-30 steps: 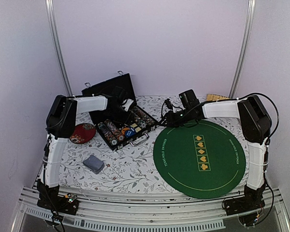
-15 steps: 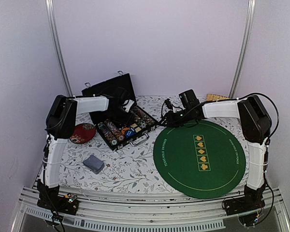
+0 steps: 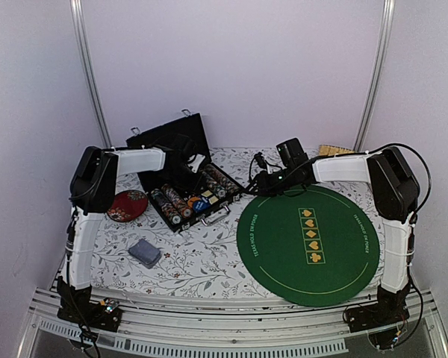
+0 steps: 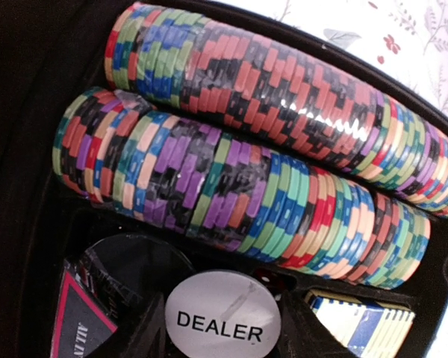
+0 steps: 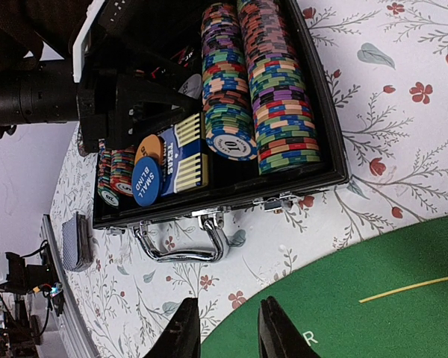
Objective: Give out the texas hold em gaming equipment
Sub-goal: Pick up the dealer button from the chip case, then pass from the left arm to the right, then place the dealer button in the dealer area, then pick up the small blind button from the poker case.
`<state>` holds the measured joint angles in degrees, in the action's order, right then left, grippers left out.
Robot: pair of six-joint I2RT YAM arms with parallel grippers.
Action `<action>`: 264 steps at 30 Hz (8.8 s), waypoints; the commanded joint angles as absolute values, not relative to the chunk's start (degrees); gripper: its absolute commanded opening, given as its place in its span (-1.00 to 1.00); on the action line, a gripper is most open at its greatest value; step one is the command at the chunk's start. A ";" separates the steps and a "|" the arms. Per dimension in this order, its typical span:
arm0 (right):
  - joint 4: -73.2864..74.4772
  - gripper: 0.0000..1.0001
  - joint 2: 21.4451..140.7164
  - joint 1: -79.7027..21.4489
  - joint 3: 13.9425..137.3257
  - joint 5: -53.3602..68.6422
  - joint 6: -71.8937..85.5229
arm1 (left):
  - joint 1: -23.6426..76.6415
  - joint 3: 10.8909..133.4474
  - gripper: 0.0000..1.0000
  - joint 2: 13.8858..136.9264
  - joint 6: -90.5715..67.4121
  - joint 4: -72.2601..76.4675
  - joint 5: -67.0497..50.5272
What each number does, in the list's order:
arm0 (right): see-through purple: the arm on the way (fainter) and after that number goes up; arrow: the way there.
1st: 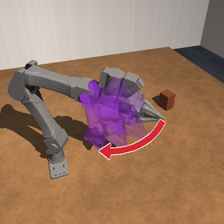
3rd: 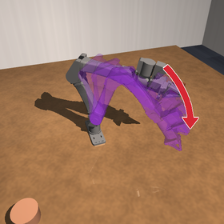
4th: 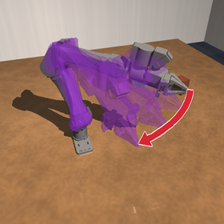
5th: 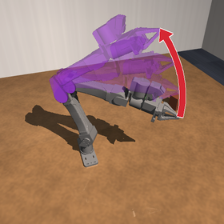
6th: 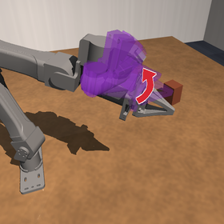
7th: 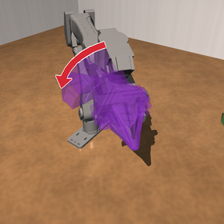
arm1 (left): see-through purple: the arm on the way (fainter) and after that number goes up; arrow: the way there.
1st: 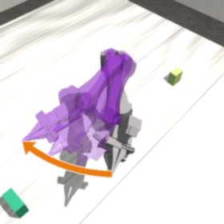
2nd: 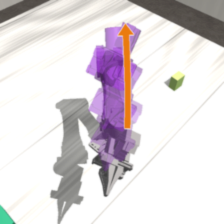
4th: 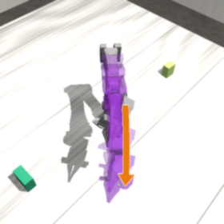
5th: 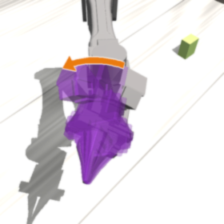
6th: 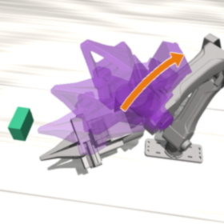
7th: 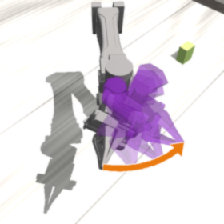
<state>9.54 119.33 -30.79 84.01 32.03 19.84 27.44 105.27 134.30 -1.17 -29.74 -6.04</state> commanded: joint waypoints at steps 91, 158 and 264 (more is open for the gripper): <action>-17.50 -0.97 122.33 -32.15 77.43 54.60 43.84 | 44.19 61.66 0.63 97.32 10.59 4.22 -2.37; 21.40 0.32 71.94 19.58 44.46 20.96 28.49 | 18.86 50.74 0.97 71.08 -18.20 -15.31 -2.69; 7.27 0.35 95.79 -17.95 57.08 29.86 17.91 | 35.33 81.23 0.19 119.10 -2.08 -27.13 -5.04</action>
<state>8.80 94.61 -17.67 58.08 29.23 17.19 33.69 84.18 118.93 -3.25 -26.00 -3.49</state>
